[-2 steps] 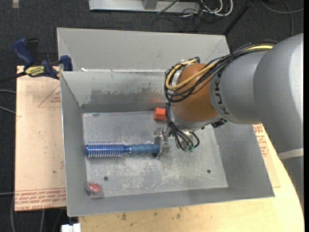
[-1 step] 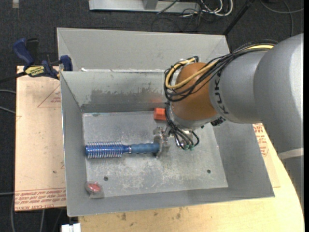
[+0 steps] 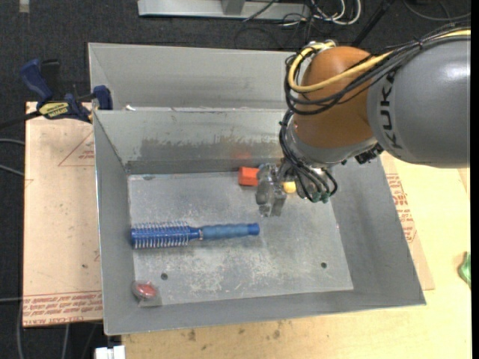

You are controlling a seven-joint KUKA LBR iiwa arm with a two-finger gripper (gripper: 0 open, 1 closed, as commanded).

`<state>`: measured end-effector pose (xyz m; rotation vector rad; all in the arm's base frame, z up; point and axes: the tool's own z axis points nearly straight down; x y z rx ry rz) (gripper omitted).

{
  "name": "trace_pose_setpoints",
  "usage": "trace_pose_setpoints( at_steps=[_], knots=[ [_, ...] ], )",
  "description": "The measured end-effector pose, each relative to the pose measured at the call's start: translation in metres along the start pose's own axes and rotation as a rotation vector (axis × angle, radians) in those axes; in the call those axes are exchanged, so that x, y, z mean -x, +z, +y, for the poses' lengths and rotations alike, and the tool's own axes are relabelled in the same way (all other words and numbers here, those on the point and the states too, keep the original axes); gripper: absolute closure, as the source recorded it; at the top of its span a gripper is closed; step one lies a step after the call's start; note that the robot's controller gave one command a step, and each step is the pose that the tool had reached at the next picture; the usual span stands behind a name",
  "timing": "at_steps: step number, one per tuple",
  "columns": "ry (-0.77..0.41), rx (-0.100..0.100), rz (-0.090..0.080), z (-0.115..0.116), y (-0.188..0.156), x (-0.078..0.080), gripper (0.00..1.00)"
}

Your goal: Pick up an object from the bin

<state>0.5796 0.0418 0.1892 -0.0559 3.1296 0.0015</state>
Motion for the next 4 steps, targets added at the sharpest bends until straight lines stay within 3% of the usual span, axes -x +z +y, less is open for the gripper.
trace_pose_setpoints(
  at_steps=[1, 2, 3, 4],
  knots=[
    [-0.001, 0.000, 0.008, 0.000, 0.005, -0.002, 0.00],
    [-0.192, 0.002, 0.017, -0.016, 0.122, -0.079, 0.00],
    [-0.192, 0.001, 0.011, -0.015, 0.118, -0.077, 1.00],
    [-0.115, 0.001, 0.002, -0.006, -0.003, -0.085, 1.00]
  ],
)
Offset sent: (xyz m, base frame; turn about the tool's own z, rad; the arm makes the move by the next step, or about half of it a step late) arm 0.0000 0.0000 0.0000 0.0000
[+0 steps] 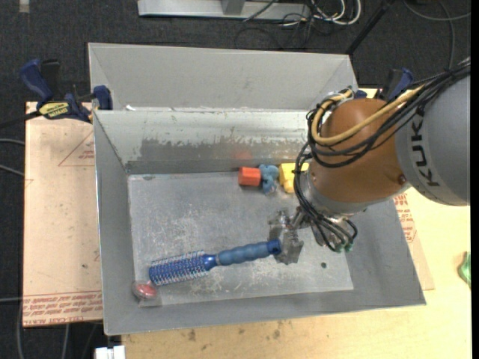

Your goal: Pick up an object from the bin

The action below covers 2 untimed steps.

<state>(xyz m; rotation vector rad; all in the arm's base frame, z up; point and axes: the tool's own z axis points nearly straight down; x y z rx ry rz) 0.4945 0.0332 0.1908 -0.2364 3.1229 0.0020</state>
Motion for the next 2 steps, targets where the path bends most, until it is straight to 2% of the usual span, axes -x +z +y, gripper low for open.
trace_pose_setpoints(
  at_steps=[1, 2],
  knots=[
    [0.020, 0.002, 0.019, 0.012, 0.084, -0.008, 1.00],
    [-0.003, -0.001, -0.002, 0.001, -0.010, 0.018, 1.00]
  ],
)
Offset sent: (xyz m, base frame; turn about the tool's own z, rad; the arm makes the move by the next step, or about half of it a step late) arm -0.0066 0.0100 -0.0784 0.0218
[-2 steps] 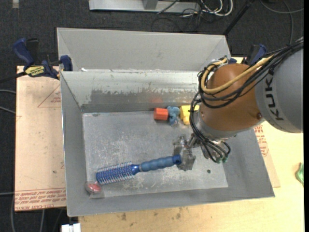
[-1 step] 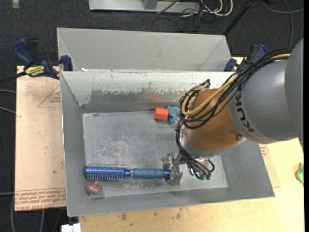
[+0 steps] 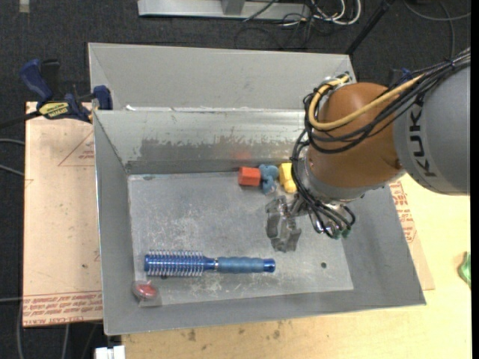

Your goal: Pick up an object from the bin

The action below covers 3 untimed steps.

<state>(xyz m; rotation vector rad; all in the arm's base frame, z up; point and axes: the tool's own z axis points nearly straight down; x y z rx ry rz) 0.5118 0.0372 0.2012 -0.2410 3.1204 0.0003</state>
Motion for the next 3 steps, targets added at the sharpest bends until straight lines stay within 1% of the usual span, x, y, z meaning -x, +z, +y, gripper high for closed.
trace_pose_setpoints(
  at_steps=[1, 2, 3],
  knots=[
    [-0.001, 0.001, 0.009, 0.001, 0.004, -0.002, 0.00],
    [0.018, 0.002, 0.001, 0.002, 0.133, -0.025, 0.00],
    [0.016, 0.002, 0.010, 0.002, 0.131, -0.027, 1.00]
  ],
)
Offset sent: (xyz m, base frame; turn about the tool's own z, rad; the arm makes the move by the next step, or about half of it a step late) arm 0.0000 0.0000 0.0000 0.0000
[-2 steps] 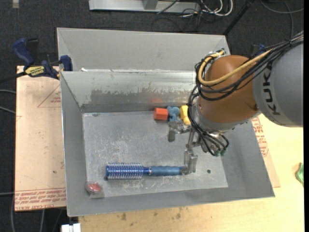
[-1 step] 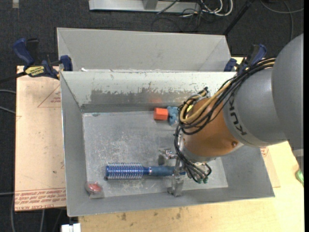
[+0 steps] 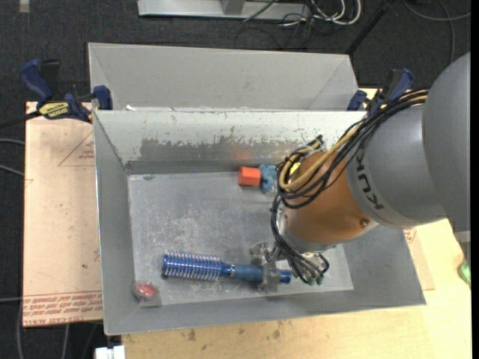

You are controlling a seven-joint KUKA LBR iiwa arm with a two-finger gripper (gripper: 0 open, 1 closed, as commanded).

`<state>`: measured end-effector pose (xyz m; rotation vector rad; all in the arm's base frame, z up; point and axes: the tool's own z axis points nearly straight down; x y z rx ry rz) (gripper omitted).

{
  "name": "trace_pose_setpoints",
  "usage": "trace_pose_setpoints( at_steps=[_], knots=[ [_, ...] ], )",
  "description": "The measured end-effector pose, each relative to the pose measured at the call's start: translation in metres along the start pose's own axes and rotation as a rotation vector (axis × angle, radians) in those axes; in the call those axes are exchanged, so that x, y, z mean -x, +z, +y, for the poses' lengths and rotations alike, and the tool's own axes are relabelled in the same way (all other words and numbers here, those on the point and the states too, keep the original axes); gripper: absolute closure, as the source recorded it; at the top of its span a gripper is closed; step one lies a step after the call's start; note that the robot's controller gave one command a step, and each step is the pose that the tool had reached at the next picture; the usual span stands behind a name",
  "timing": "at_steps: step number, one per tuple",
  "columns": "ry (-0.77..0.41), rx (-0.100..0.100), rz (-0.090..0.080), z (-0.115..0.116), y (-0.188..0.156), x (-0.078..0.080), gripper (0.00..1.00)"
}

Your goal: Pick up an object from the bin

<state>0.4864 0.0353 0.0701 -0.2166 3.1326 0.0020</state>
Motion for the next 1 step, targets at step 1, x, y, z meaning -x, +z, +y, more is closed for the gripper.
trace_pose_setpoints(
  at_steps=[1],
  knots=[
    [-0.032, -0.002, -0.009, -0.0044, -0.1618, 0.0207, 1.00]
  ],
)
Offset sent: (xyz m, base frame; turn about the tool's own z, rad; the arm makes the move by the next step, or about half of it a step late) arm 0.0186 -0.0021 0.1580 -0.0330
